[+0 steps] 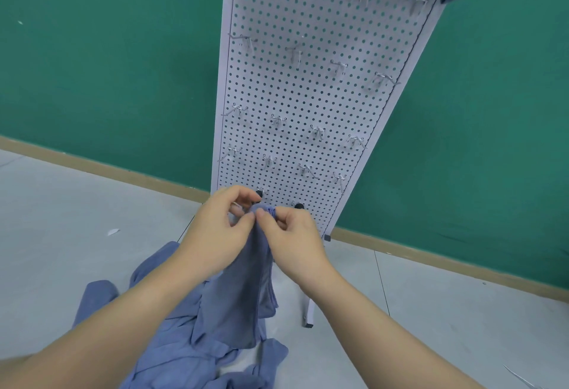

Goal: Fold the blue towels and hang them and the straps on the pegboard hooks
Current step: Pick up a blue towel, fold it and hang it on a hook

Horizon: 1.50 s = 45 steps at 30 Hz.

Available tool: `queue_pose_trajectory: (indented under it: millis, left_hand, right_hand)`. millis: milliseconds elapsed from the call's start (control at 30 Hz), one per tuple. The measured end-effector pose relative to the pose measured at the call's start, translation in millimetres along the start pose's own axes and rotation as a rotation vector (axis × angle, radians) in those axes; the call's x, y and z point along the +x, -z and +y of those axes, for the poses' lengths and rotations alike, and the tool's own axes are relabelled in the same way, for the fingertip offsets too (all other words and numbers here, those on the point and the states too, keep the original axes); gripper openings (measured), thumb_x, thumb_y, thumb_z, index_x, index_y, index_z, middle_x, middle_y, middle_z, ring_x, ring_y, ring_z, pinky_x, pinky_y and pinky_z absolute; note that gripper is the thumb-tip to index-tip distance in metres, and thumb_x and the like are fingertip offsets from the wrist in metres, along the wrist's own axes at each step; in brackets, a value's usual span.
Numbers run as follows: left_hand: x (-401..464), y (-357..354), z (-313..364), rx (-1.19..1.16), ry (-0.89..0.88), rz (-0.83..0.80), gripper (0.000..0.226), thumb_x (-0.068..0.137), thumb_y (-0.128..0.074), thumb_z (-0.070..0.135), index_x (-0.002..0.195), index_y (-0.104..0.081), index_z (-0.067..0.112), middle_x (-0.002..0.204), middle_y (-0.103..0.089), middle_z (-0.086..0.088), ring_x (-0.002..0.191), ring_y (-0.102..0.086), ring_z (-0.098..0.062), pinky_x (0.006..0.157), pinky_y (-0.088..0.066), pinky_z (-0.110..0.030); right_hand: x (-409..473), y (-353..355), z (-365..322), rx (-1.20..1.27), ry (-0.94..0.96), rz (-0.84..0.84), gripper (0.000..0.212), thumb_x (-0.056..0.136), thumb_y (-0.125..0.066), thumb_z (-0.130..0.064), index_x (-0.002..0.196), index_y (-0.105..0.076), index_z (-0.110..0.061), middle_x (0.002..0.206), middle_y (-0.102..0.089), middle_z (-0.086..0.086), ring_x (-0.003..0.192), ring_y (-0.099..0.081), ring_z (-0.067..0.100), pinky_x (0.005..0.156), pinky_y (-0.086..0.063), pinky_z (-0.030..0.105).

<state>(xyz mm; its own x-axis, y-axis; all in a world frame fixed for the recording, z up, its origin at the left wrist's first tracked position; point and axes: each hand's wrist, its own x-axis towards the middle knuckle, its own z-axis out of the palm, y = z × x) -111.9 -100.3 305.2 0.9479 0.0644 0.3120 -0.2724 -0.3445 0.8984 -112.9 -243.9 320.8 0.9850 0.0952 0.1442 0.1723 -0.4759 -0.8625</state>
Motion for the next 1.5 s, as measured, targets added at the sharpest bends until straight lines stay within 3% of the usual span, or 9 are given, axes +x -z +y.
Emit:
queue_pose_trajectory:
  millis: [167,467,633,767,933,1133,1233,1333,1500]
  left_hand:
    - [-1,7,2,0.004,0.013,-0.125,0.031,0.098,-0.054,0.001,0.1,-0.073,0.026,0.093,-0.075,0.013,0.084,-0.069,-0.021,0.078,-0.056,-0.04]
    - [0,16,4,0.073,-0.061,-0.222,0.029,0.099,-0.057,0.006,0.1,-0.074,0.03,0.098,-0.074,0.023,0.1,-0.065,0.002,0.086,-0.044,-0.007]
    - [0,20,2,0.15,-0.078,-0.25,0.02,0.099,-0.061,0.013,0.097,-0.073,0.029,0.094,-0.074,0.016,0.095,-0.067,-0.004,0.086,-0.051,-0.024]
    - [-2,20,0,0.2,-0.047,-0.161,0.012,0.094,-0.067,0.022,0.084,-0.072,0.027,0.081,-0.073,0.013,0.083,-0.066,-0.007,0.079,-0.054,-0.036]
    - [0,22,1,0.212,-0.113,0.048,0.023,0.082,-0.083,0.032,0.067,-0.067,0.024,0.067,-0.068,0.01,0.071,-0.065,-0.011,0.069,-0.054,-0.033]
    - [3,21,-8,0.255,-0.067,-0.157,0.051,0.093,-0.066,0.049,0.061,-0.047,0.016,0.051,-0.042,0.004,0.053,-0.038,-0.012,0.054,-0.032,-0.034]
    - [1,21,-10,0.423,-0.07,-0.213,0.061,0.096,-0.059,0.056,0.057,-0.033,0.017,0.048,-0.03,0.005,0.052,-0.032,-0.015,0.058,-0.026,-0.029]
    - [1,22,-11,0.552,-0.08,-0.242,0.065,0.092,-0.048,0.069,0.055,-0.035,0.018,0.045,-0.031,0.004,0.055,-0.035,-0.017,0.066,-0.027,-0.022]
    - [1,23,-7,0.511,-0.079,-0.204,0.061,0.094,-0.059,0.056,0.056,-0.034,0.015,0.046,-0.032,0.004,0.056,-0.035,-0.019,0.056,-0.025,-0.028]
  right_hand:
    - [-3,1,-1,-0.076,0.09,-0.052,0.045,0.104,-0.057,-0.024,0.059,-0.05,-0.022,0.046,-0.038,-0.012,0.048,-0.034,0.006,0.047,-0.028,0.018]
    - [-5,6,-2,-0.08,0.077,-0.099,0.047,0.104,-0.056,-0.022,0.058,-0.051,-0.027,0.046,-0.035,-0.014,0.047,-0.032,0.006,0.047,-0.026,0.018]
    - [-4,7,-1,-0.09,0.056,-0.114,0.04,0.104,-0.055,-0.021,0.064,-0.059,-0.021,0.048,-0.035,-0.013,0.049,-0.031,0.006,0.047,-0.025,0.018]
    - [-2,7,3,-0.103,0.061,-0.09,0.035,0.104,-0.055,-0.023,0.078,-0.063,0.0,0.05,-0.034,-0.013,0.051,-0.031,0.006,0.048,-0.024,0.019]
    - [0,10,1,-0.061,0.061,-0.074,0.031,0.105,-0.055,-0.026,0.087,-0.073,-0.008,0.057,-0.04,-0.007,0.052,-0.033,0.006,0.051,-0.027,0.023]
    - [3,16,-1,-0.025,0.058,-0.024,0.043,0.105,-0.056,-0.022,0.066,-0.049,-0.006,0.056,-0.038,-0.007,0.053,-0.03,0.008,0.05,-0.025,0.023]
    - [4,20,-1,-0.022,0.054,-0.001,0.043,0.105,-0.055,-0.023,0.073,-0.046,0.004,0.063,-0.038,0.003,0.057,-0.031,0.011,0.052,-0.025,0.027]
    - [5,26,-3,-0.017,0.041,0.024,0.043,0.105,-0.056,-0.023,0.068,-0.043,-0.007,0.06,-0.035,-0.001,0.056,-0.029,0.01,0.051,-0.025,0.027]
    - [6,34,-2,-0.054,0.023,0.059,0.045,0.105,-0.055,-0.023,0.065,-0.039,-0.012,0.055,-0.031,-0.008,0.052,-0.026,0.008,0.049,-0.022,0.024]
